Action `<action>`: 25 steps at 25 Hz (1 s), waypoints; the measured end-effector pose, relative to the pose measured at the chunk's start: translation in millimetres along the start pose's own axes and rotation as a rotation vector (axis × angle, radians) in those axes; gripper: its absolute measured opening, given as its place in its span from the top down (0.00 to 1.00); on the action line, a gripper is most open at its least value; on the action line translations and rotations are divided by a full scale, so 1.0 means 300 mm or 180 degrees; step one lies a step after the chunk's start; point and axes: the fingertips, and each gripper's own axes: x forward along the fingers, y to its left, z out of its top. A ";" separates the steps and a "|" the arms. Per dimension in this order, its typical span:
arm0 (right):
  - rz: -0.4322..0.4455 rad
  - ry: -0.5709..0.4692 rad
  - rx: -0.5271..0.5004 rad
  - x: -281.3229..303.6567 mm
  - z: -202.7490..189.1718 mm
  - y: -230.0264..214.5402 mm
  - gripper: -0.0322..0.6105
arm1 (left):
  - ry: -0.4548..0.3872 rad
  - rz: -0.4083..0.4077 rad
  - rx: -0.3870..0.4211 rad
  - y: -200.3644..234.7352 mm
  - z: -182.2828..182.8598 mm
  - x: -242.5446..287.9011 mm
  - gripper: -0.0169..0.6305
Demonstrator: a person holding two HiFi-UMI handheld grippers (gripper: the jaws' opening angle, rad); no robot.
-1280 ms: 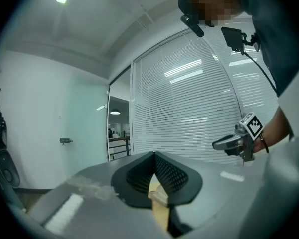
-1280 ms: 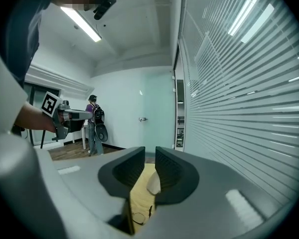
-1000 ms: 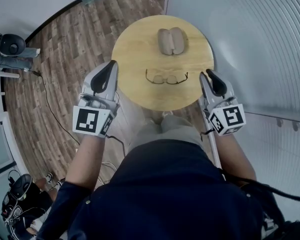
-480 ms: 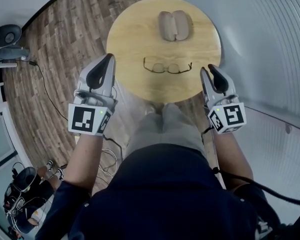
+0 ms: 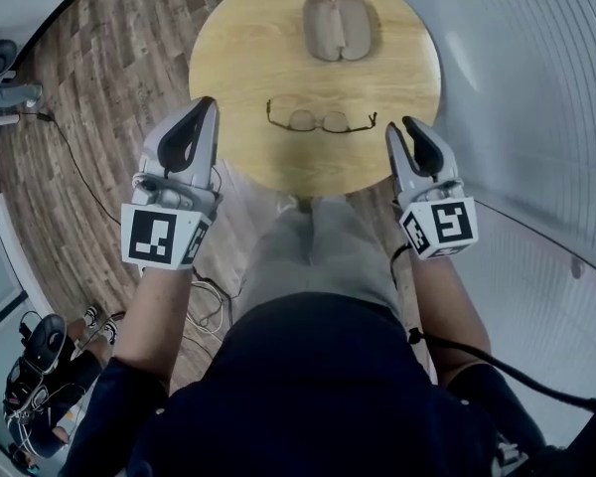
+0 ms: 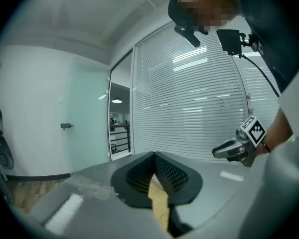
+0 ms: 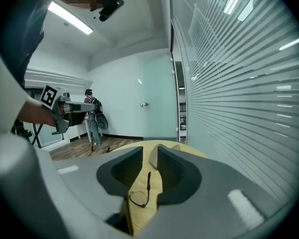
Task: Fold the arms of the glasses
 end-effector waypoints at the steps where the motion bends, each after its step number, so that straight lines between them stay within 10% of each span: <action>1: -0.0001 0.0014 0.0004 0.011 -0.026 -0.008 0.79 | 0.0024 -0.0016 -0.0010 -0.008 -0.028 0.015 0.97; 25: 0.0147 0.0161 0.0177 0.117 -0.267 -0.031 0.79 | 0.0204 -0.0073 -0.0084 -0.061 -0.175 0.081 0.97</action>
